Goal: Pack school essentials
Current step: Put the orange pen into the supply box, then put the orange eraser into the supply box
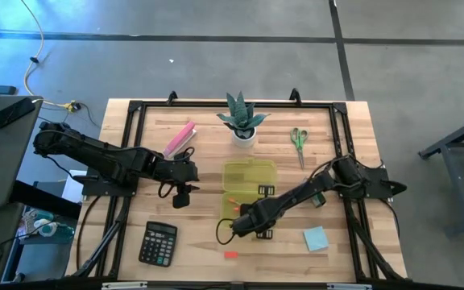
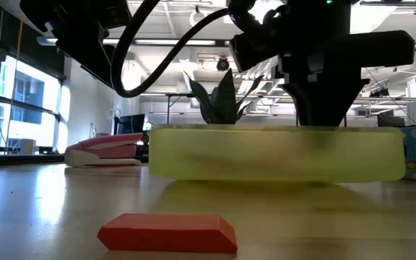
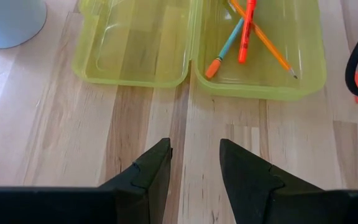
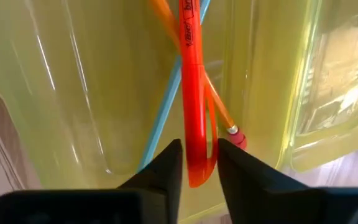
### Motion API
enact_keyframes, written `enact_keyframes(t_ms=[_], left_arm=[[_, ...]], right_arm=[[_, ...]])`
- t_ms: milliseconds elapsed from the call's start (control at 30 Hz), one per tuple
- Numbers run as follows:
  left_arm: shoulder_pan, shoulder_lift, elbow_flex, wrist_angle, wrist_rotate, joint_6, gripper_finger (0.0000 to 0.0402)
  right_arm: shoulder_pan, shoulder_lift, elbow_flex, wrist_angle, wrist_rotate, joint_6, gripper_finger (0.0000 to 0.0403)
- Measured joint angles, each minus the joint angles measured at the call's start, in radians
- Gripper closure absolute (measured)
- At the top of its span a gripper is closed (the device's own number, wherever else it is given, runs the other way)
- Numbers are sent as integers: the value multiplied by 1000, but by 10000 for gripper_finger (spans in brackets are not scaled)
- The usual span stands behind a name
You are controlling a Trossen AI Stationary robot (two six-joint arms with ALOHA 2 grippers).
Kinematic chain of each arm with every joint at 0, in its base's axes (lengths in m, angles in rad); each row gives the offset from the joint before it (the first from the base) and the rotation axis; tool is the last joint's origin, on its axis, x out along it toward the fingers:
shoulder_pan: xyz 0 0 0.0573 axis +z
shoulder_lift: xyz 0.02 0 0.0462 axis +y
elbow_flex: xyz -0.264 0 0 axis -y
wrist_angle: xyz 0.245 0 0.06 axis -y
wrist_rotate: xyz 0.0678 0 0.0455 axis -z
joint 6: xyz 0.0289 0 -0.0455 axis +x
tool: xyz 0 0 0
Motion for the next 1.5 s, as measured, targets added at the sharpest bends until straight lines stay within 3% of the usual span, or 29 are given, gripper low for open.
enact_keyframes(t_ms=[300,467,733,1067,1167,1333,1500], left_arm=[[0,0,0,-1,-2,-49,271],[0,0,0,-6,-2,-77,244],[0,0,0,4,-1,-66,185],[-101,0,0,155,-2,18,187],[-146,0,0,211,-2,27,190],[-199,0,15,273,-4,43,194],[-223,0,63,274,-42,75,198]], right_arm=[[1,0,0,-32,49,24,236],[19,-31,0,-65,148,29,239],[58,-181,1,-124,337,114,259],[120,-337,-3,-304,530,324,263],[159,-398,-48,-279,574,355,263],[210,-512,-213,-264,649,543,263],[237,-619,-391,-125,712,627,263]])
